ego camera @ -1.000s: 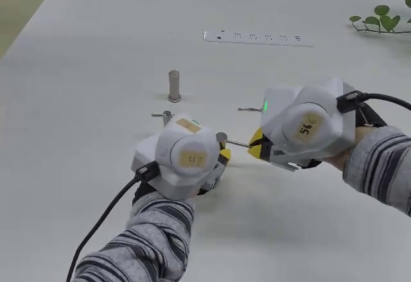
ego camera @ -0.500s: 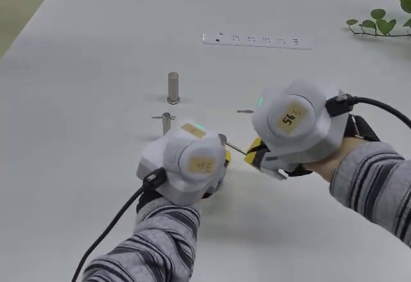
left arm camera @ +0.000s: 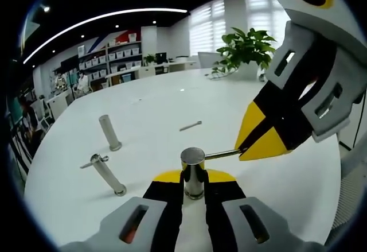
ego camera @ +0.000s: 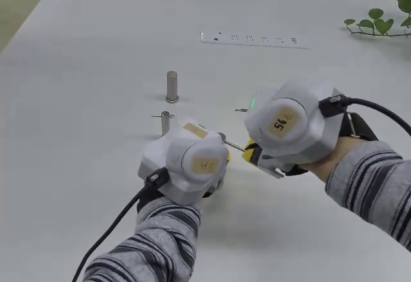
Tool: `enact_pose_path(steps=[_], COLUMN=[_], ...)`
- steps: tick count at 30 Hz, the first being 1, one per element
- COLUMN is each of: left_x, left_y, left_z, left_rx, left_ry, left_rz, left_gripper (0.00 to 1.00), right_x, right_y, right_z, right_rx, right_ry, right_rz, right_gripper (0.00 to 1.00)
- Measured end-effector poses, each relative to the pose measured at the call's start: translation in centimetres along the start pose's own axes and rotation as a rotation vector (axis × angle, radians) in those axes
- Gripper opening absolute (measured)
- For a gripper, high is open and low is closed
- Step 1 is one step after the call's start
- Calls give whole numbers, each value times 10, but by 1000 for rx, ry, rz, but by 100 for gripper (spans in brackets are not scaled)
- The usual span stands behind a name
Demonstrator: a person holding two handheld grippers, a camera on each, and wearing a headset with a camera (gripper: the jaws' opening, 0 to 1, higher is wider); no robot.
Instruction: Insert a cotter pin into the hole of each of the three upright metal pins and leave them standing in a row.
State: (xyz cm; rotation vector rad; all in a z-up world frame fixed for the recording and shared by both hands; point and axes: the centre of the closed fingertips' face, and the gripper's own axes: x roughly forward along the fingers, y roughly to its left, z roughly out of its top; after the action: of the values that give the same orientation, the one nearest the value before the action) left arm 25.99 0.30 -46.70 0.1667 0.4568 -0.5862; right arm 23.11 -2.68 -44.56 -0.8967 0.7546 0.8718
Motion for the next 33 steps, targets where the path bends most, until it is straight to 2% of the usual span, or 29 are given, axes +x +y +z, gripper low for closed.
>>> enact_pose_path(steps=[13, 15, 23, 27, 33], left_x=[0, 0, 0, 0, 0], left_y=[-1, -1, -1, -1, -1], left_z=[0, 0, -1, 0, 0], left_rx=[1, -4, -7, -10, -10], left_ry=[0, 0, 0, -1, -2], left_rz=[-1, -4, 2, 1, 3], left_gripper=[10, 10, 10, 10, 10], right_x=[7, 7, 8, 5, -5], right_y=[-3, -2, -1, 4, 1], right_z=[8, 15, 21, 25, 20], right_rx=[-24, -37, -53, -62, -52], right_ry=[-41, -57, -97, -132, -123], right_rz=[0, 1, 12, 27, 29], right_gripper=[0, 0, 0, 3, 7])
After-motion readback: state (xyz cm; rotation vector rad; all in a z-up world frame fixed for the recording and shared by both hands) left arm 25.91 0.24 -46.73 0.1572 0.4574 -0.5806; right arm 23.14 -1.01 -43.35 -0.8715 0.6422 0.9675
